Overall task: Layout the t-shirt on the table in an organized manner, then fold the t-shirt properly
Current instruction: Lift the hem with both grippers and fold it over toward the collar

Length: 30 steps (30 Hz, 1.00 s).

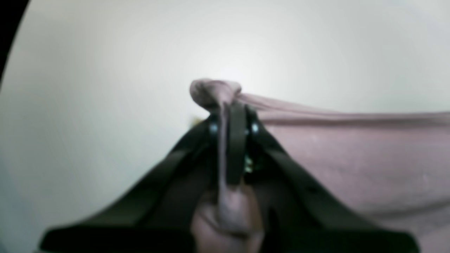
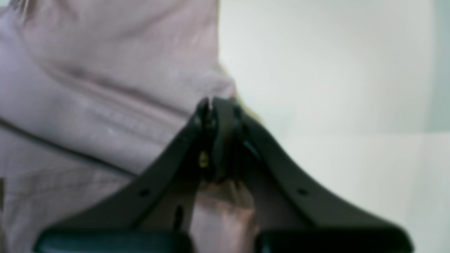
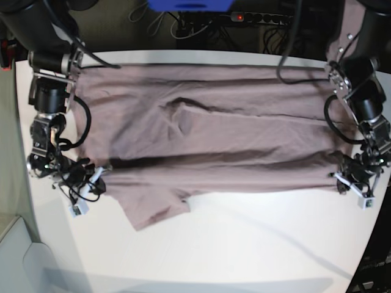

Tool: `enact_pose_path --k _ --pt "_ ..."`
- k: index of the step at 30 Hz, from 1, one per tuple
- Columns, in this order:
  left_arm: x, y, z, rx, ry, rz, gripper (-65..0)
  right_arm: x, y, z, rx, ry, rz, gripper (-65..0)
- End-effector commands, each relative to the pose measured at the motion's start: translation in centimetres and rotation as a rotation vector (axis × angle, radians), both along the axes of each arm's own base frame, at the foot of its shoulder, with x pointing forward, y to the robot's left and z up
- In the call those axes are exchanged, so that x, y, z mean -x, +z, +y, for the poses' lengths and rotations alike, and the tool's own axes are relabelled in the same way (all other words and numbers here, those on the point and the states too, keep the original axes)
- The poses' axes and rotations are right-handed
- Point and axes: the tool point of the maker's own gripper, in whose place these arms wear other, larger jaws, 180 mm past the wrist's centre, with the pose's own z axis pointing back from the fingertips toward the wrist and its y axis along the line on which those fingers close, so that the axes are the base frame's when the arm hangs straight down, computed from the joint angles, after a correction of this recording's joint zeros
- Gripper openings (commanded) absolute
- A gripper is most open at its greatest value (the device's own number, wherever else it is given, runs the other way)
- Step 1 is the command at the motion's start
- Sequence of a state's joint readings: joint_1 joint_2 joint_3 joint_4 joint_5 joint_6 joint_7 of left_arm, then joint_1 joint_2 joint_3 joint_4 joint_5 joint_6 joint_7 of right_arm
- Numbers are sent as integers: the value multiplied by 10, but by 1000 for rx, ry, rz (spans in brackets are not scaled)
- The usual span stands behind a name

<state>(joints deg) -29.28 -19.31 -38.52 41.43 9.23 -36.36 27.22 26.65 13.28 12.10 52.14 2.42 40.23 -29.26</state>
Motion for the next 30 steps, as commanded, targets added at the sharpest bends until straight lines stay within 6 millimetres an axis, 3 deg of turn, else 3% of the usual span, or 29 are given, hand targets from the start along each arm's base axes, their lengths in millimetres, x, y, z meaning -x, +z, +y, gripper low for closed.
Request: enact_pose_path --k 1,7,21,30 --pt "-11 33 18 -31 25 -84 -648 -16 28 -7 -10 -15 -89 -650" --pt "14 41 19 -44 27 -101 -648 8 18 -6 6 -5 -74 -650" --pt "78 51 10 -121 -29 -77 -648 57 43 4 145 62 -104 -650" --pt "112 35 7 -160 -56 -15 -648 84 27 13 148 80 -60 -650"
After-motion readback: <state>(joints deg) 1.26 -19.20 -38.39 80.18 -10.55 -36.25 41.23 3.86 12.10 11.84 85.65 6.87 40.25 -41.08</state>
